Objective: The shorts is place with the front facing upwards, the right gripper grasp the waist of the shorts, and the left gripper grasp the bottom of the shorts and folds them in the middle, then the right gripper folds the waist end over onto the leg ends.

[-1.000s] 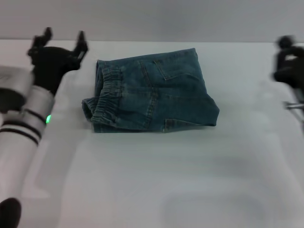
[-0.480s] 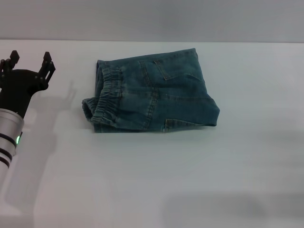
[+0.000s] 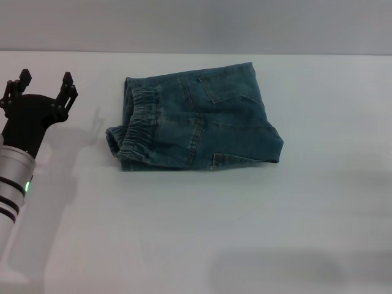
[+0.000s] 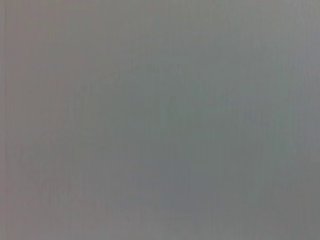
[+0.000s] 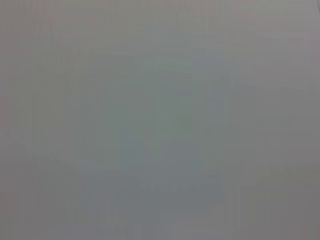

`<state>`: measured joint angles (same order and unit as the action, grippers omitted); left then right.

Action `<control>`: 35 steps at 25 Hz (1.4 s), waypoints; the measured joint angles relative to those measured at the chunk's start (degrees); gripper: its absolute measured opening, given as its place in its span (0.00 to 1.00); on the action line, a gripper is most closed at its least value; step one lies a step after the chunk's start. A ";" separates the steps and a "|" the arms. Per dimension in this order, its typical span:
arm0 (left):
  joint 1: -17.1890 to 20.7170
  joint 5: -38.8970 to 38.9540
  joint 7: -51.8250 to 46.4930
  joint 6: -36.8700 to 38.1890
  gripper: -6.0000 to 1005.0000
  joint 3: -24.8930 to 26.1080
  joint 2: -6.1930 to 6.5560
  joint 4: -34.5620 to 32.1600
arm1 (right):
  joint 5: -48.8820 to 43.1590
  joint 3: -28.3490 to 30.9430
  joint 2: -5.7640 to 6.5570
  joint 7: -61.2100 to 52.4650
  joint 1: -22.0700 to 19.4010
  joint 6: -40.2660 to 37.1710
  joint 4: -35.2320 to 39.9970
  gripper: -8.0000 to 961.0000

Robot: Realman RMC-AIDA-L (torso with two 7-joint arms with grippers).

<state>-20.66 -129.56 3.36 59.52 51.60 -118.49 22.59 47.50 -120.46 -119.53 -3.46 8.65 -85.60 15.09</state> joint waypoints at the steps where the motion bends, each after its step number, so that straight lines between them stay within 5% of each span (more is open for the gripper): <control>1: 0.01 0.01 0.00 0.02 0.80 -0.36 -0.01 -0.12 | 0.00 0.00 0.00 0.00 0.03 0.05 -0.01 0.71; 4: 0.01 0.01 0.00 0.04 0.80 -0.84 -0.04 -0.24 | 0.00 -0.04 0.00 -0.02 0.13 0.09 -0.04 0.79; 35: 0.33 0.01 3.60 0.58 0.80 -3.71 -0.08 0.35 | -0.04 -0.11 0.00 -0.06 0.30 0.78 -0.26 0.79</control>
